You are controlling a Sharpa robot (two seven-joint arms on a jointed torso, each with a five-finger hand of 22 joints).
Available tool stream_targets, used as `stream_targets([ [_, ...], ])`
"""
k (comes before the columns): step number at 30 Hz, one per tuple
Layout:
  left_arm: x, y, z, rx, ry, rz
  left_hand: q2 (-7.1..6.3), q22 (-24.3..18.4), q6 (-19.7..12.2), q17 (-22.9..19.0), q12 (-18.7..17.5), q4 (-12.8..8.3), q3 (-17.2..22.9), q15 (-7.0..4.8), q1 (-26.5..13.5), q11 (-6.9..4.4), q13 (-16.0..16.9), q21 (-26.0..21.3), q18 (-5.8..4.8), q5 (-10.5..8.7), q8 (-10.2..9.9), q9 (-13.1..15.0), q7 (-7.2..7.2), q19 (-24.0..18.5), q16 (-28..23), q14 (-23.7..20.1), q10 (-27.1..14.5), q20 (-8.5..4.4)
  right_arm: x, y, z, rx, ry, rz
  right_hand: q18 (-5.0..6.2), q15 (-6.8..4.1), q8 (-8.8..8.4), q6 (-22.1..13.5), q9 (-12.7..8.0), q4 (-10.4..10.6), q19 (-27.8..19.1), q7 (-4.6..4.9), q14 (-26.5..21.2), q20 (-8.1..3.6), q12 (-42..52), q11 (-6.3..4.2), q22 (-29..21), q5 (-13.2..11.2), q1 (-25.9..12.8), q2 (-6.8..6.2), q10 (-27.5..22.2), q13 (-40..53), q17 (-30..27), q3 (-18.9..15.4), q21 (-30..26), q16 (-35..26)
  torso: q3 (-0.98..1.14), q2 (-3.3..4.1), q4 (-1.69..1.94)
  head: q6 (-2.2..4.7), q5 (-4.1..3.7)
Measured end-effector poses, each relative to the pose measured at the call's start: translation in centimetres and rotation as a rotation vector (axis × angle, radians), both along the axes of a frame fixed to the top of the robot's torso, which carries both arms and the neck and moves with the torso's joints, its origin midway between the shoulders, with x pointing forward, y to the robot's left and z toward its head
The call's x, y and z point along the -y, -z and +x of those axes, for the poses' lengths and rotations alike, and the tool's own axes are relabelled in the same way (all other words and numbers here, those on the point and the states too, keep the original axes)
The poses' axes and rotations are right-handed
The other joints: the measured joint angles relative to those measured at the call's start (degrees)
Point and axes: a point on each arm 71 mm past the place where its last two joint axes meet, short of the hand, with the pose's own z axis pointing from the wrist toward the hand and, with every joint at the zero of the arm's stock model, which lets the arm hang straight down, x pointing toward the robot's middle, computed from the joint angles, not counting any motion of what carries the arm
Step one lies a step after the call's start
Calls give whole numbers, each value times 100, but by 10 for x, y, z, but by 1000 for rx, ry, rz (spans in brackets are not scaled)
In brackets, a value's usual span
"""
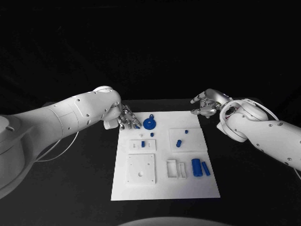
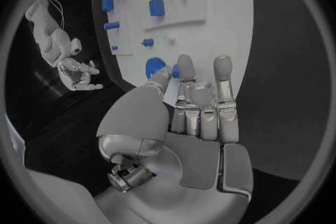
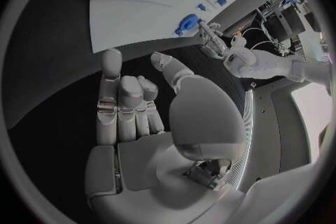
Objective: Assemble the parts on the task board
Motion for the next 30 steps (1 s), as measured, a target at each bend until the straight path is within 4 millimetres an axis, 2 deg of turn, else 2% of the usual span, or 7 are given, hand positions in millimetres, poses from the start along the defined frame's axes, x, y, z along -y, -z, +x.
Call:
stream_targets([
  [5,0,1,-1,-6,-2,-10,47,5,-29,23,-4,-258,234,5,13,1,-18,12,0,291,0,61,29,0,22,2,-1,0,0,0,0,0,1,0,0,0,0,0,0,0,0,1,0,0,0,0,0,0,0,0,0,-4,0,0,0,0,-1,0,1,-5,-3],
  [10,0,1,-2,-12,-7,-22,114,4,-40,54,-4,-269,229,22,-52,29,-66,47,0,534,23,202,40,-21,23,-1,10,21,1,0,0,-1,2,-1,0,0,0,-1,0,0,0,1,0,0,0,0,0,0,0,0,0,-4,0,0,0,0,-2,1,1,-5,3],
  [20,-5,2,-7,-30,-18,-64,145,4,-45,142,184,-270,229,25,-83,31,-349,99,0,600,22,283,49,-42,63,30,9,42,2,1,1,-2,5,-3,0,0,0,-2,0,0,0,2,0,0,0,0,0,0,0,0,0,-4,0,0,0,0,-1,-3,7,-10,14],
  [30,-15,-11,-25,-20,-29,-136,171,3,-3,259,448,-285,213,-1,-109,37,-733,99,0,736,2,336,91,-20,63,123,3,64,7,2,2,-4,16,-8,0,0,0,-10,0,0,0,10,0,0,0,0,1,0,0,0,0,-3,0,0,0,0,-3,-31,42,-36,24],
])
